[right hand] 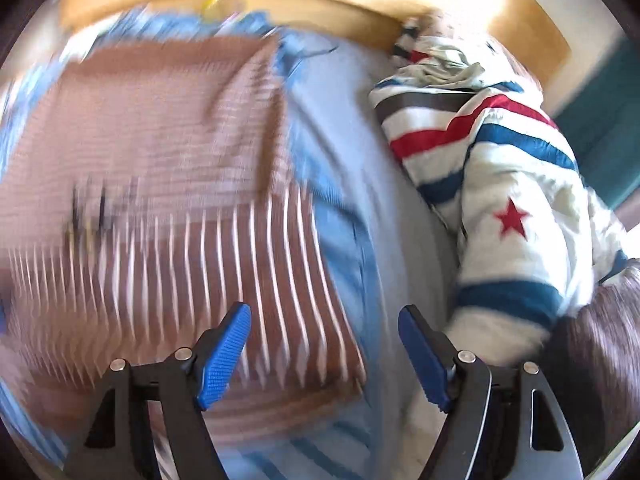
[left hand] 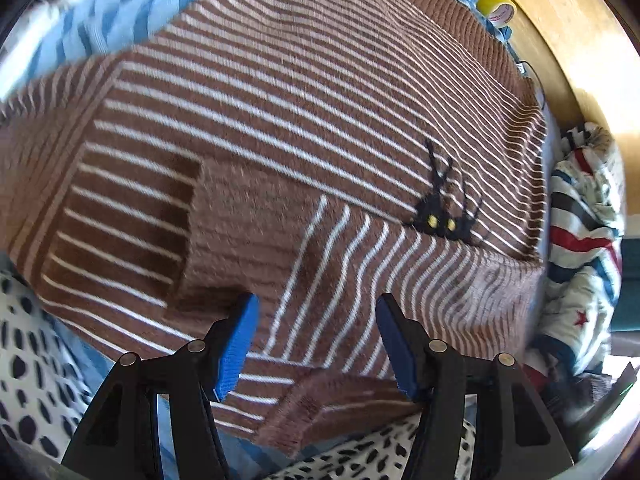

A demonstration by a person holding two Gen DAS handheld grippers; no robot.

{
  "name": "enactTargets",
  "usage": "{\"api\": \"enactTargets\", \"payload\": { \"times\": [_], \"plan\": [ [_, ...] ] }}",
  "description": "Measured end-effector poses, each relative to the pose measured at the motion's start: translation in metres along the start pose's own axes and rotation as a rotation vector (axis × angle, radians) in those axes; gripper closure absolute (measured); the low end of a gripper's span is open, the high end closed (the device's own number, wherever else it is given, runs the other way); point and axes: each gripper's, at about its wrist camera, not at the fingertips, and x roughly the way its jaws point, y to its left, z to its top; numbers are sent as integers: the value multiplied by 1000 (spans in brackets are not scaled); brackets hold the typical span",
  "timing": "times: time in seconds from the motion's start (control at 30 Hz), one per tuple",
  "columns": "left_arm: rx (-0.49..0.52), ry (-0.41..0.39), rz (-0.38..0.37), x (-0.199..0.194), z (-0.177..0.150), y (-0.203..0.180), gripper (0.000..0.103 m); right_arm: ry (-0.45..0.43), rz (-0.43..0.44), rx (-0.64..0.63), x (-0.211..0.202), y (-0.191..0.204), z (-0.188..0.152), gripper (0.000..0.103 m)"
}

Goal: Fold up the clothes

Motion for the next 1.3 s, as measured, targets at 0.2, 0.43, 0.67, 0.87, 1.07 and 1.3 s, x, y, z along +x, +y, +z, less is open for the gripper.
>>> {"api": "enactTargets", "payload": {
  "times": [0.2,0.43,0.67,0.87,1.07,1.3],
  "plan": [
    [15,3,105,2,6,0,41,184,51,115,71,12,87,21],
    [-7,38,93,10,8,10,41,314,-203,-101,115,36,89,27],
    [7,59,93,22,6,-6,41,212,-404,-313,125,56,95,27],
    [-9,61,68,29,3,-6,41,211,-463,-229,143,1,119,65],
    [-36,59,42,26,5,0,41,209,-5,30,90,-20,85,38],
    [36,12,-24,7,0,-16,41,192,94,-45,76,35,34,50]
  ]
}}
